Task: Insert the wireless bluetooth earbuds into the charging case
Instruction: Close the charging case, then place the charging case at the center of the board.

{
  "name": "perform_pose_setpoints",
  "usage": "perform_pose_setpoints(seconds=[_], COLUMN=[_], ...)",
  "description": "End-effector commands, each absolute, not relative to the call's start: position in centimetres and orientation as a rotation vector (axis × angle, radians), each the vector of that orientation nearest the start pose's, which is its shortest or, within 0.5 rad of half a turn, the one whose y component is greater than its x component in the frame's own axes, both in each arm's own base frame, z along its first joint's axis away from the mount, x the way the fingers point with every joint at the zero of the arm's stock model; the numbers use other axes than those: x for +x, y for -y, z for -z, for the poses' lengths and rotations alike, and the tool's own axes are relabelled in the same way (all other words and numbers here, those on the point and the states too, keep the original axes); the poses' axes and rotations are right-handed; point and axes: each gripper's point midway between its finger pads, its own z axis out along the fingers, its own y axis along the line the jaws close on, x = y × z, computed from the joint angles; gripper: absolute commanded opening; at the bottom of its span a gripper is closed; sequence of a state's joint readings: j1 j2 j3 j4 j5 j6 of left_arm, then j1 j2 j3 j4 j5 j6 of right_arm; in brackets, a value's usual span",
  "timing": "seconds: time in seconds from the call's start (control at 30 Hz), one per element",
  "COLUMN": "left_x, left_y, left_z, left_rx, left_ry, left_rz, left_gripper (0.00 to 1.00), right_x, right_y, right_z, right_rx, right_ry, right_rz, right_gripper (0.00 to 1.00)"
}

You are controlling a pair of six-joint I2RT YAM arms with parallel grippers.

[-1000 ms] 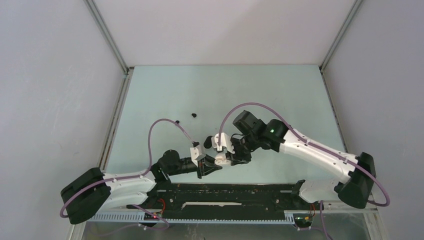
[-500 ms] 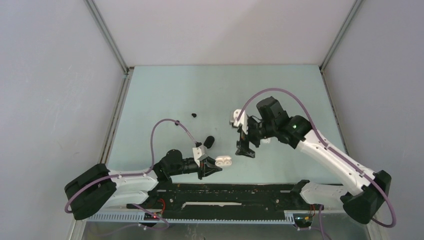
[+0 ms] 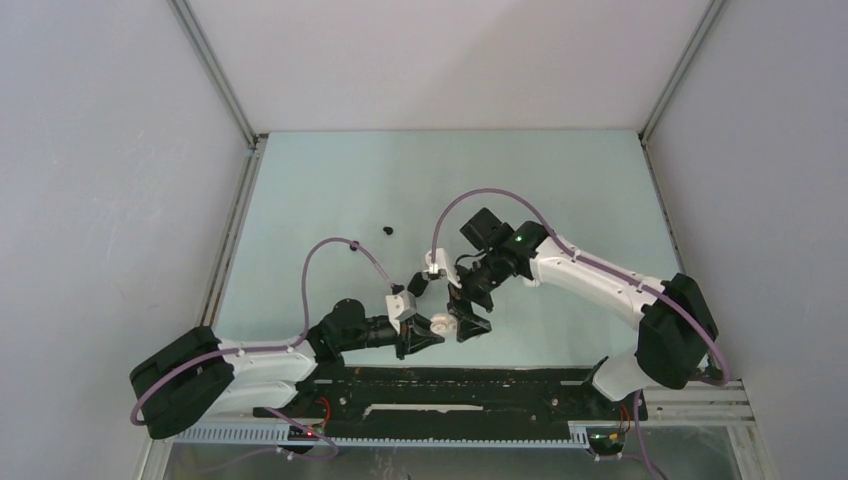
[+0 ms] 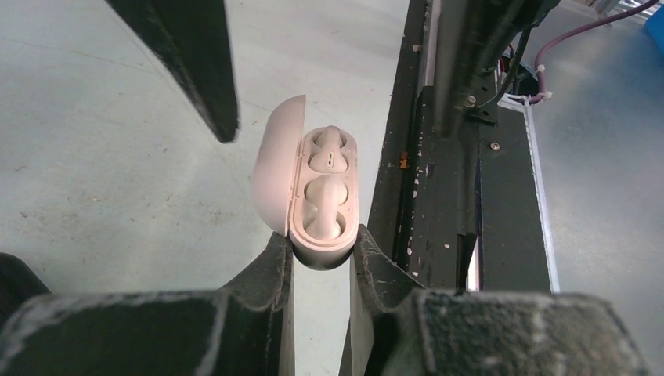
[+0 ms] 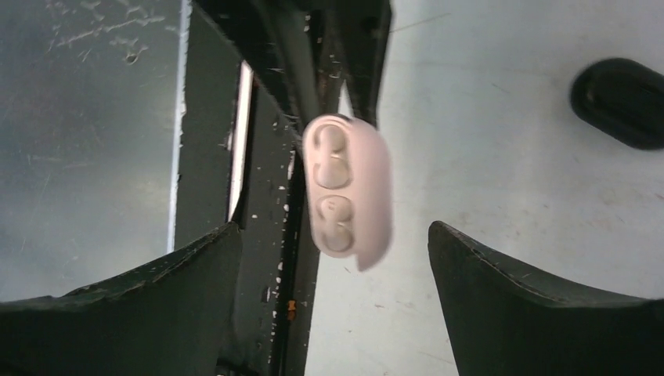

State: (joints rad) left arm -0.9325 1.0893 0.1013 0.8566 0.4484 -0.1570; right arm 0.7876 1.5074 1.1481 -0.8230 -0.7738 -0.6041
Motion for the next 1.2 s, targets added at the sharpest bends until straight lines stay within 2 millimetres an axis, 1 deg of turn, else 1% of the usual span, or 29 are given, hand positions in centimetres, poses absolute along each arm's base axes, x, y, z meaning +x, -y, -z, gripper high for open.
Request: perform_pose_setpoints(seconds=[0.0,0.07,0.13,0.2,0.23,0.27,0.3,0.33,0.37,0.4,0.43,0.47,0.5,0.53,0.57,0.6,0.67,0.7,0.8,0.83,0.93,1.03,1.07,1.17], left_x=[12.9,13.7,14.4,14.8,14.9,14.9,14.9,15.0,15.0,15.3,15.8,16.7,17.3,18.0,18.8,19.6,20.7,21.0,22.3,22.5,22.8,23.2,23.4,24.0], left_y=[30.1,30.0,29.8,29.7,29.7,29.8,29.9,30.1,30.4,30.8,31.3,31.9,32.6,33.4,34.2,35.1,36.7,37.6,39.7,40.5,42.5,43.4,43.5,43.4], left_z=[-12.9,-12.7,-12.4,-12.2,-12.1,-12.0,-11.8,-11.4,-11.3,-11.2,-11.2,-11.2,-11.3,-11.4,-11.6,-11.9,-11.7,-11.3,-10.0,-9.3,-6.7,-5.2,-4.7,-4.1], left_rx=[0.943,0.908,0.871,0.853,0.847,0.845,0.846,0.848,0.842,0.817,0.775,0.722,0.667,0.613,0.549,0.492,0.421,0.404,0.352,0.337,0.270,0.203,0.193,0.195], left_ry=[-1.486,-1.533,-1.578,-1.595,-1.602,-1.610,-1.619,-1.638,-1.652,-1.672,-1.704,-1.739,-1.776,-1.809,-1.841,-1.866,-1.933,-1.965,-2.051,-2.091,-2.249,-2.324,-2.347,-2.388], left_rz=[1.173,1.157,1.147,1.143,1.141,1.142,1.145,1.150,1.164,1.181,1.195,1.196,1.215,1.232,1.253,1.272,1.305,1.315,1.333,1.346,1.372,1.381,1.359,1.287], left_gripper=[0.00,0.00,0.00,0.00,0.00,0.00,0.00,0.00,0.01,0.02,0.04,0.05,0.05,0.05,0.05,0.05,0.06,0.08,0.11,0.11,0.12,0.17,0.20,0.26], right_x=[11.1,10.5,10.5,10.5,11.4,13.8,16.6,20.0,22.9,24.8,26.4,27.4,27.6,29.0,29.5,29.5,28.8,28.2,26.8,26.7,27.2,27.1,27.0,26.8], right_y=[-29.3,-28.9,-28.4,-27.4,-26.8,-26.2,-25.0,-23.6,-21.8,-20.5,-19.1,-17.8,-17.3,-16.0,-14.9,-14.1,-12.6,-12.4,-12.4,-12.2,-10.7,-9.7,-9.5,-9.2], right_z=[-13.7,-13.7,-14.0,-14.7,-15.2,-15.7,-15.9,-16.5,-17.0,-17.6,-18.3,-18.5,-19.4,-20.7,-21.2,-22.1,-23.6,-23.9,-23.4,-23.4,-23.5,-24.1,-24.2,-24.3], right_rx=[-1.987,-2.024,-2.016,-2.002,-1.963,-1.856,-1.723,-1.548,-1.385,-1.237,-1.072,-0.916,-0.815,-0.710,-0.631,-0.600,-0.600,-0.610,-0.625,-0.621,-0.542,-0.517,-0.517,-0.521], right_ry=[-1.777,-1.777,-1.790,-1.798,-1.803,-1.825,-1.872,-1.913,-1.954,-1.973,-1.989,-1.986,-1.926,-1.851,-1.843,-1.835,-1.803,-1.783,-1.755,-1.755,-1.781,-1.777,-1.774,-1.772], right_rz=[-1.142,-1.079,-0.987,-0.877,-0.794,-0.672,-0.554,-0.448,-0.403,-0.446,-0.548,-0.664,-0.836,-0.868,-0.880,-0.875,-0.840,-0.834,-0.884,-0.888,-0.852,-0.836,-0.829,-0.796], right_gripper=[0.89,0.88,0.88,0.89,0.90,0.92,0.94,0.96,0.97,0.97,0.98,1.00,1.00,1.00,1.00,1.00,1.00,1.00,1.00,1.00,1.00,1.00,1.00,1.00])
